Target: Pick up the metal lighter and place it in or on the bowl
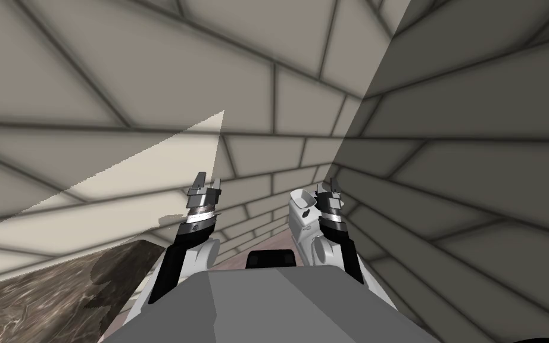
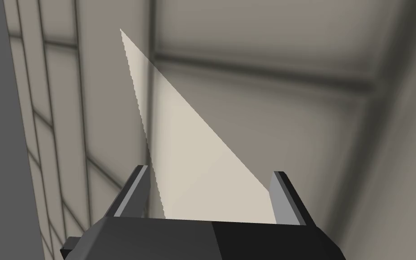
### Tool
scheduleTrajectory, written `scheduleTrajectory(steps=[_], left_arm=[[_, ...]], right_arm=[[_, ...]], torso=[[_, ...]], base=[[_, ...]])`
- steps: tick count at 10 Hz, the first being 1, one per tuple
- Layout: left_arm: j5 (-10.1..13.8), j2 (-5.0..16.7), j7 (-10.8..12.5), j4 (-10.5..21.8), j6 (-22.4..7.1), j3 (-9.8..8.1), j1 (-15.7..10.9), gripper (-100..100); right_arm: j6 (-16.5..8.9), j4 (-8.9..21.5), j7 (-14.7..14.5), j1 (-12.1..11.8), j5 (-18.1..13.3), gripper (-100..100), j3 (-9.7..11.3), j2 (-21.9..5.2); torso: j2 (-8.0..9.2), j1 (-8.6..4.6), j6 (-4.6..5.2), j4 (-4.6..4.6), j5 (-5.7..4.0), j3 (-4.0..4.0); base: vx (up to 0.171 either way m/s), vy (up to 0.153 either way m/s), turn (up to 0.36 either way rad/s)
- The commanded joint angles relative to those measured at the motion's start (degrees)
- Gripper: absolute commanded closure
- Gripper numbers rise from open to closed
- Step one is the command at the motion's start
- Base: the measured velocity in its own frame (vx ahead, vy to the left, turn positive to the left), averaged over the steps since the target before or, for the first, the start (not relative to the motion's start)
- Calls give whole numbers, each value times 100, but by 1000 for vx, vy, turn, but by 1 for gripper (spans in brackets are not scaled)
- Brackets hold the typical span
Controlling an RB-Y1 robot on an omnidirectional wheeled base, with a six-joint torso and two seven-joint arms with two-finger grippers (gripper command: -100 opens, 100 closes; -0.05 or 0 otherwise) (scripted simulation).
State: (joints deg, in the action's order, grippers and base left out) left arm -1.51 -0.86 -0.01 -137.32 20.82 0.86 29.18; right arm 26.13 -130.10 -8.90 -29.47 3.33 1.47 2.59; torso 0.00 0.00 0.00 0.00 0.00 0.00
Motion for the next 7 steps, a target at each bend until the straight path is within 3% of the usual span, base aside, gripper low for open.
scheduleTrajectory(steps=[1,7], left_arm=[[0,0,0,0,0,0,0,0],[0,0,0,0,0,0,-1,0]], right_arm=[[-40,56,-63,29,-58,-100,-16,-190],[-276,504,-560,213,-514,-100,-126,-782]], torso=[[0,0,0,0,0,0],[24,-15,0,5,-4,14]], base=[[-19,-9,-41],[-51,-22,-61]])
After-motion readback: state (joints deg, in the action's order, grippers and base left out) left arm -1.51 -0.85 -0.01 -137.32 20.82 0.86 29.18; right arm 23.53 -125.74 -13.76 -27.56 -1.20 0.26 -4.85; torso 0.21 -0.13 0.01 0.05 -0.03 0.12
